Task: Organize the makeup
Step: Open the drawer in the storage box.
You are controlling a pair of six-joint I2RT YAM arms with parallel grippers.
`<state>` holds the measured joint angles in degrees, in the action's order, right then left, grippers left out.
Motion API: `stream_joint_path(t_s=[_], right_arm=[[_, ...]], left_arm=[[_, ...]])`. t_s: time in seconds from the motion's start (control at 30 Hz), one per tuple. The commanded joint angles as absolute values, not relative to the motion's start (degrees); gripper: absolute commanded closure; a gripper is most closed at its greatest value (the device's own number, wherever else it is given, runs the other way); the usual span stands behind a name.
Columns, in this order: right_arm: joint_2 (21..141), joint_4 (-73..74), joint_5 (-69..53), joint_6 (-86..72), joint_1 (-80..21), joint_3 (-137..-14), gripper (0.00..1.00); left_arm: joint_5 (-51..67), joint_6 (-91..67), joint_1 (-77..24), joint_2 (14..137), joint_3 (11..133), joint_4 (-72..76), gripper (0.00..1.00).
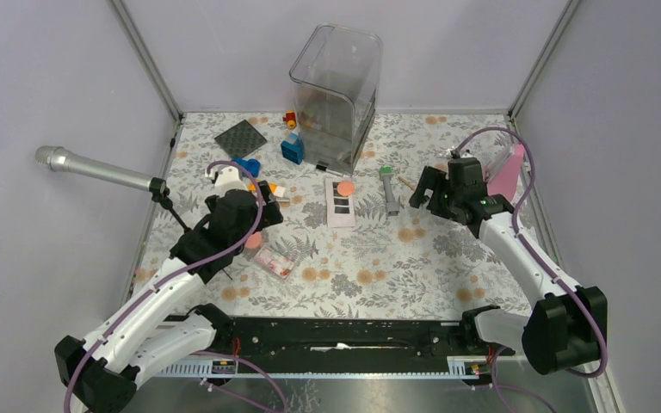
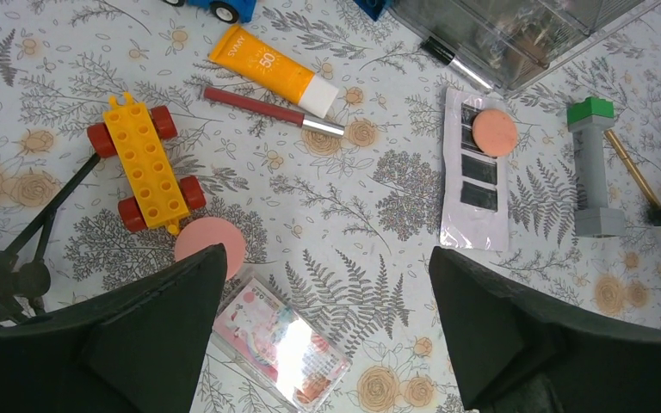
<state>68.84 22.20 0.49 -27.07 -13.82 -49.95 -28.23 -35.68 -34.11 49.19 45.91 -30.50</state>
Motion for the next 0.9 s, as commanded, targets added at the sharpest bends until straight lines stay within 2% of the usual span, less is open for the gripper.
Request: stream_joint_path(t_s=[0.0, 0.1, 0.23, 0.3, 0.5, 0.7, 0.87], right_arm=[[69.45, 14.31, -4.76, -27.15, -12.85, -53.81, 0.01], [71.8, 12.76, -5.51, -29.21, -11.98, -56.8, 0.06], [75.33, 3.03, -9.04, -34.78, -10.92, -55.63, 0.13], [78.54, -1.17, -10.94, -38.2, -10.42, -56.05, 0.13], [90.35, -16.04, -18.52, -47.97, -8.55, -57.81, 0.22], [104.82, -25.57, -24.63, -51.96, -8.43, -66.58, 0.34], [112.78, -28.59, -25.29, -54.1, -8.47, -74.38, 0.37]], left_arm=[[-30.0, -37.49, -34.1, 47.9, 43.56, -25.6, 0.01], [-26.43, -37.21, -34.1, 49.56, 44.53, -24.63, 0.01], [-25.24, -38.19, -34.1, 50.49, 45.92, -24.69, 0.01], [-23.77, -37.36, -34.1, 49.93, 46.98, -24.78, 0.01], [-21.18, -33.71, -34.1, 49.34, 50.53, -27.56, 0.01], [-19.28, -32.51, -34.1, 48.75, 50.45, -29.15, 0.01], [-17.86, -32.33, -34.1, 48.18, 49.95, -29.44, 0.01]])
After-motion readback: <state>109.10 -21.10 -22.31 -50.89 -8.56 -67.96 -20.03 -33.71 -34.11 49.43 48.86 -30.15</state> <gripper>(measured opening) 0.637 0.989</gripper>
